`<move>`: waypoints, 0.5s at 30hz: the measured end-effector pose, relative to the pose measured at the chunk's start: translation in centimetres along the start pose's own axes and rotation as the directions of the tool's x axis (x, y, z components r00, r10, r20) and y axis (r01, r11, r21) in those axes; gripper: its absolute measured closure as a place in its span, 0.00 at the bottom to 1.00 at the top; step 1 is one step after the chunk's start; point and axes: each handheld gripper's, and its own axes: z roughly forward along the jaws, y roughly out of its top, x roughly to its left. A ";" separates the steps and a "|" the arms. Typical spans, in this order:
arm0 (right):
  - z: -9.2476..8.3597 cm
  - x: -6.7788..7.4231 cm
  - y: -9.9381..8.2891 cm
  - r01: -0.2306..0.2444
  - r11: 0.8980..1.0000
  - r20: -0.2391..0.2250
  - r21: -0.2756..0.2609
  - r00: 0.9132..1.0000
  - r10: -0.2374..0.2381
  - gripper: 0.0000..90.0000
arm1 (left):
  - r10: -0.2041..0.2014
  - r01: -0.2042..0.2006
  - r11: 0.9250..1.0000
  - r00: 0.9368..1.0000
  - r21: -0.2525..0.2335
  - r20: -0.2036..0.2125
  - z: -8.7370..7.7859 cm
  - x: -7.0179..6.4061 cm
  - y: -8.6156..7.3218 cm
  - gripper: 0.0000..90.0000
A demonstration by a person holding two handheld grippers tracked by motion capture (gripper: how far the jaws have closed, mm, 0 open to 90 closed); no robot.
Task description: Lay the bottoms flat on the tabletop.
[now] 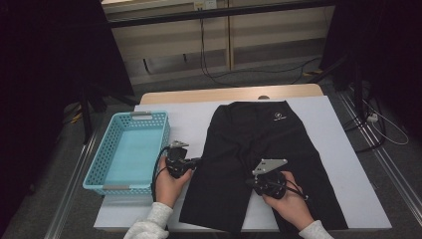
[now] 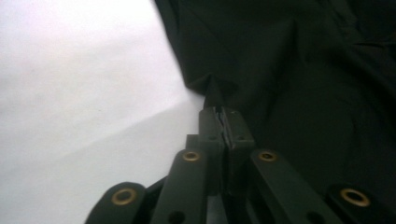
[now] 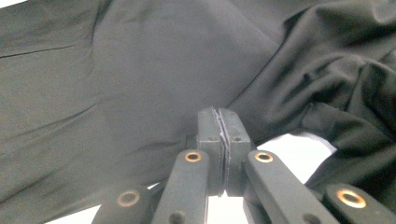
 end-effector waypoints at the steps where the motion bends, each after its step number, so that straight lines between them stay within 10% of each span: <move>1: 0.0 0.0 0.0 0.001 1.000 0.001 0.000 1.000 -0.001 0.98 | 0.007 -0.006 1.000 1.000 0.011 -0.002 -0.1 -0.1 0.0 0.97; 11: -2.3 -1.5 -0.1 -0.057 0.996 0.054 -0.073 0.997 0.061 0.73 | -0.010 0.011 0.999 1.000 0.043 -0.025 -0.5 0.2 -0.3 0.98; 15: -2.7 -2.0 -0.3 -0.072 0.994 0.063 -0.084 0.995 0.077 0.69 | 0.020 -0.019 1.000 0.999 0.008 -0.040 -0.3 0.0 -0.5 0.69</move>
